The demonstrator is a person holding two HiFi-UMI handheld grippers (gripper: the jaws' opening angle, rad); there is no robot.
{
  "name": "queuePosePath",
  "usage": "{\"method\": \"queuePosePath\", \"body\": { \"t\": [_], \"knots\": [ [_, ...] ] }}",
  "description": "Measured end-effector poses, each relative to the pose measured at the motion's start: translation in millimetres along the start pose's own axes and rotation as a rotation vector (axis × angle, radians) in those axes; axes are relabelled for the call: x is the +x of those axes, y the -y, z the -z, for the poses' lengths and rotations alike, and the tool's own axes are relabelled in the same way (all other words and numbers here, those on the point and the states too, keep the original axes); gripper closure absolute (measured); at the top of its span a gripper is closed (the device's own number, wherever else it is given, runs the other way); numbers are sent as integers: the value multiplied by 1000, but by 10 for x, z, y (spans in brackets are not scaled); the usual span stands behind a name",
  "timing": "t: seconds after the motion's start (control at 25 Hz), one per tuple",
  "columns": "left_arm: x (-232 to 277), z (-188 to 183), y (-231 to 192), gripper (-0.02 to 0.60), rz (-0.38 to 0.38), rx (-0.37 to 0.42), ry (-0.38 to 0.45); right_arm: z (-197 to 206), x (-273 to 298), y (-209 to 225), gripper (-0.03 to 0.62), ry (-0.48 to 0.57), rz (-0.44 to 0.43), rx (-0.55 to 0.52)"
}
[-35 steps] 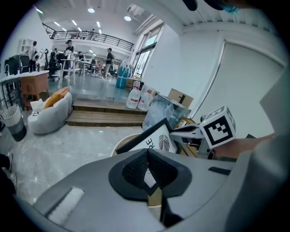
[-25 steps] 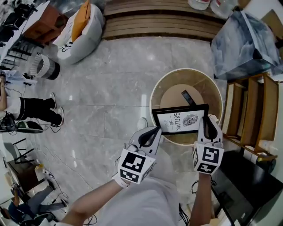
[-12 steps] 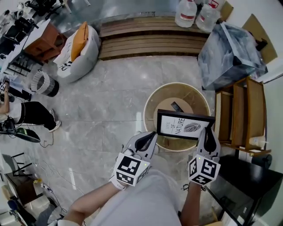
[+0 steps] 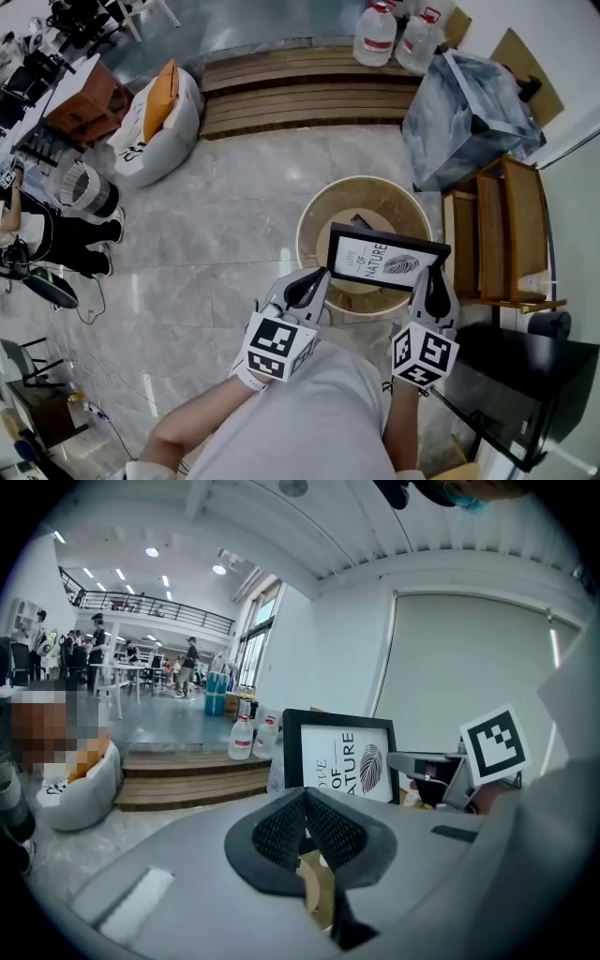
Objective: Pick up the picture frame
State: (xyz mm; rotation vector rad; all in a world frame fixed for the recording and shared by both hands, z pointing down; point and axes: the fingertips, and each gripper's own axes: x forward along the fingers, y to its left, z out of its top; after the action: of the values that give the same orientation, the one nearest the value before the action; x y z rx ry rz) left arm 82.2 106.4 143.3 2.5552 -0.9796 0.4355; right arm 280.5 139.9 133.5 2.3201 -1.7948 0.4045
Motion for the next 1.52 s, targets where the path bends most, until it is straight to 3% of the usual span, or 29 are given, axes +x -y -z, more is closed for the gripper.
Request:
{"method": "queuePosePath", "body": {
  "t": [1.52],
  "knots": [
    [-232,64,-27,577,-56,19,12,116,-177,-167,539,-1,-56,12]
  ]
}}
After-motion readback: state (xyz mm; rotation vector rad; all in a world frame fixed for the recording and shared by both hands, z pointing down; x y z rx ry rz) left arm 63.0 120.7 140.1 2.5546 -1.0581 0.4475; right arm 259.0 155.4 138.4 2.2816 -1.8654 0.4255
